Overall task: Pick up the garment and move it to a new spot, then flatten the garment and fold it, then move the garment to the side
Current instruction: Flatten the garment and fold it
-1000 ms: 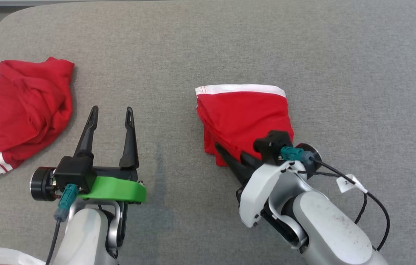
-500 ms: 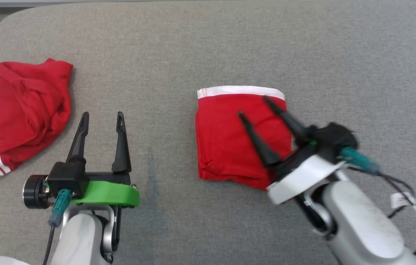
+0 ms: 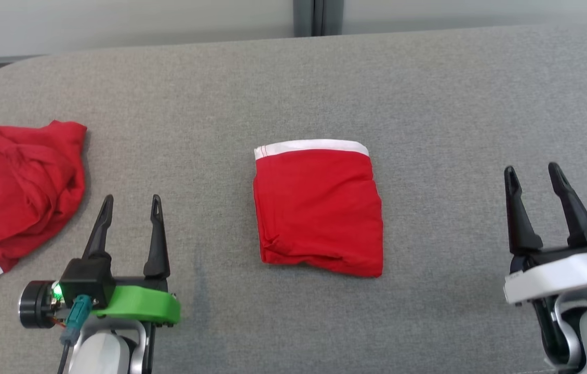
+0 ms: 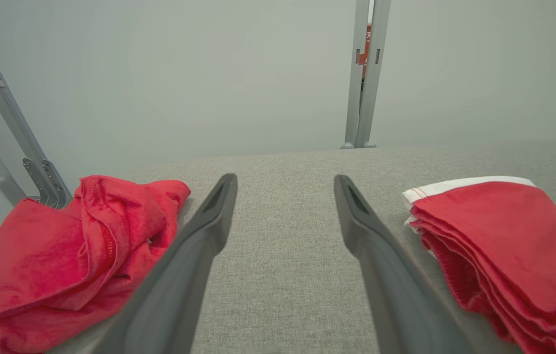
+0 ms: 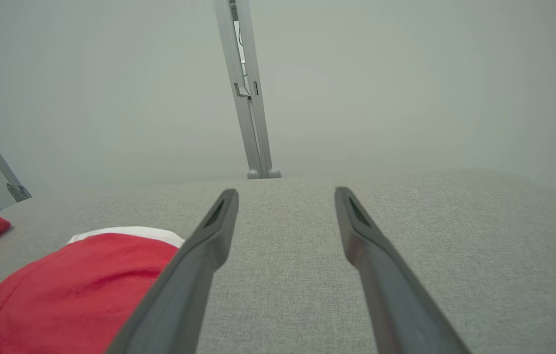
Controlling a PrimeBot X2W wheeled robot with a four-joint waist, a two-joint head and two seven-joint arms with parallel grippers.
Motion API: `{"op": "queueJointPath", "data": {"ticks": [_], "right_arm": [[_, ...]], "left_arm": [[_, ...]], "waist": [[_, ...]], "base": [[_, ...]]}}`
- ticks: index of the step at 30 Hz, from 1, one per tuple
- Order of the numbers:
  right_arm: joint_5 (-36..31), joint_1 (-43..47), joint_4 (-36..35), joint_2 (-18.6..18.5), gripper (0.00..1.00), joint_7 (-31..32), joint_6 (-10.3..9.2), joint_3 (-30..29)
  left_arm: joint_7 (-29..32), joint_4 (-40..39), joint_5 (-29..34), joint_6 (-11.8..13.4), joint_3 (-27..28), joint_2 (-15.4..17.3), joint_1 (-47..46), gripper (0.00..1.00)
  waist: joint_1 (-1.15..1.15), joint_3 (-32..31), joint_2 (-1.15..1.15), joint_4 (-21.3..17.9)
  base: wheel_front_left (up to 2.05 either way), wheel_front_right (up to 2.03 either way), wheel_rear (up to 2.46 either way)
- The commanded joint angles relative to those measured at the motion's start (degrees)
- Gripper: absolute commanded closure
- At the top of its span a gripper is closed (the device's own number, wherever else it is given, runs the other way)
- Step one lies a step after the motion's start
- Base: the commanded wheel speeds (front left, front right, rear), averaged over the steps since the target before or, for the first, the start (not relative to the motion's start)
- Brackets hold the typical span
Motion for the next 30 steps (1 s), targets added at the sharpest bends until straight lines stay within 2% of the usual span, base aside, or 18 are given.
{"op": "queueJointPath", "data": {"ticks": [1, 14, 30], "right_arm": [[-0.54, 1.62, -0.92, 0.54, 0.00, 0.59, 0.00, -0.18], [-2.35, 8.60, -5.39, 3.40, 0.00, 3.69, 0.00, -0.03], [-3.19, 11.18, -6.78, 4.00, 0.00, 5.49, 0.00, -0.04]], "left_arm": [[0.10, 0.08, -0.13, -0.01, 0.22, 0.61, 1.42, 0.00], [1.13, -1.10, -0.72, 0.53, -0.33, 2.07, 6.67, 0.00], [2.41, -0.47, -1.79, 0.48, -1.52, 2.38, 8.59, 0.00]], "waist": [[0.00, -1.38, 0.00, -0.70], [0.00, -5.83, 0.00, -1.06], [0.00, -8.06, 0.00, -1.37]], "base": [[0.00, 0.00, 0.00], [0.00, 0.00, 0.00], [0.00, 0.00, 0.00]]}}
